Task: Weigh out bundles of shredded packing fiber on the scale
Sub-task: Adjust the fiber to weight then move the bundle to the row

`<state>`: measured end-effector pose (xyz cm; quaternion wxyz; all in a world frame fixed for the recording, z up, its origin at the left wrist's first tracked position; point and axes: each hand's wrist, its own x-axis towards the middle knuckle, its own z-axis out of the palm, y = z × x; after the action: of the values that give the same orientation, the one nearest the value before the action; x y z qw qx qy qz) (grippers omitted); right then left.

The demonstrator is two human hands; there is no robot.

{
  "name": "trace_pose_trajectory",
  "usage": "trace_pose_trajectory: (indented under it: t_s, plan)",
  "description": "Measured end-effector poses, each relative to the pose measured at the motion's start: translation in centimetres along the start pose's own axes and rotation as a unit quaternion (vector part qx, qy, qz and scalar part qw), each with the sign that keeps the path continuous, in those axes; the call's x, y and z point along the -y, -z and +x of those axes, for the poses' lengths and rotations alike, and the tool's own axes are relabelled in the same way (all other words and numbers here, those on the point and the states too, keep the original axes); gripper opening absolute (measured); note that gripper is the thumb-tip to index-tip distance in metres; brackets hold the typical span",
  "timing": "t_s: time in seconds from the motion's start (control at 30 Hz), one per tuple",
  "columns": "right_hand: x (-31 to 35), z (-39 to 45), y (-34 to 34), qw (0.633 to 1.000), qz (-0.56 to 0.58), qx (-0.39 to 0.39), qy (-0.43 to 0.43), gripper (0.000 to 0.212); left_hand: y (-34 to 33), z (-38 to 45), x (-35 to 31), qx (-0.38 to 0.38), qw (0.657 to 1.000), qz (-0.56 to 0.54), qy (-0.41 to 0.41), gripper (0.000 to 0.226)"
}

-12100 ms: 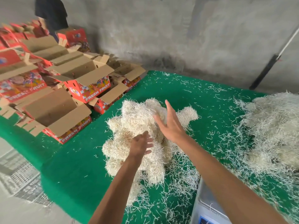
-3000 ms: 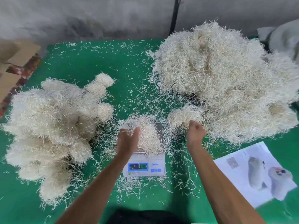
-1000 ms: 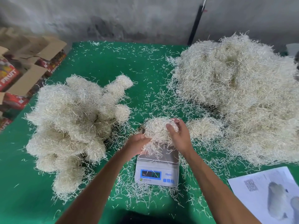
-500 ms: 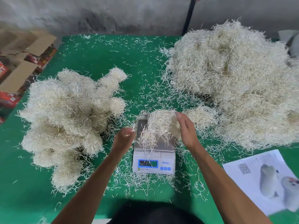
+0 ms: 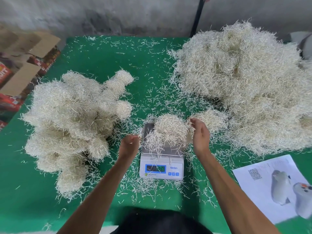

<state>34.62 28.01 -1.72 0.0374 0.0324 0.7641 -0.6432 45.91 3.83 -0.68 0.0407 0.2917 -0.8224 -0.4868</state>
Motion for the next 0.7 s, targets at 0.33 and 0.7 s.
trace_pose_trajectory:
  t_s: [0.33, 0.7]
  plan:
    - [0.4, -0.7, 0.3, 1.000, -0.030, 0.006, 0.005, 0.047, -0.8, 0.0, 0.1, -0.037, 0.999, 0.011, -0.003, 0.022]
    - [0.2, -0.5, 0.0, 1.000, -0.024, -0.002, 0.003, 0.054, -1.1, 0.7, 0.4, -0.045, 0.999, 0.011, 0.008, 0.017]
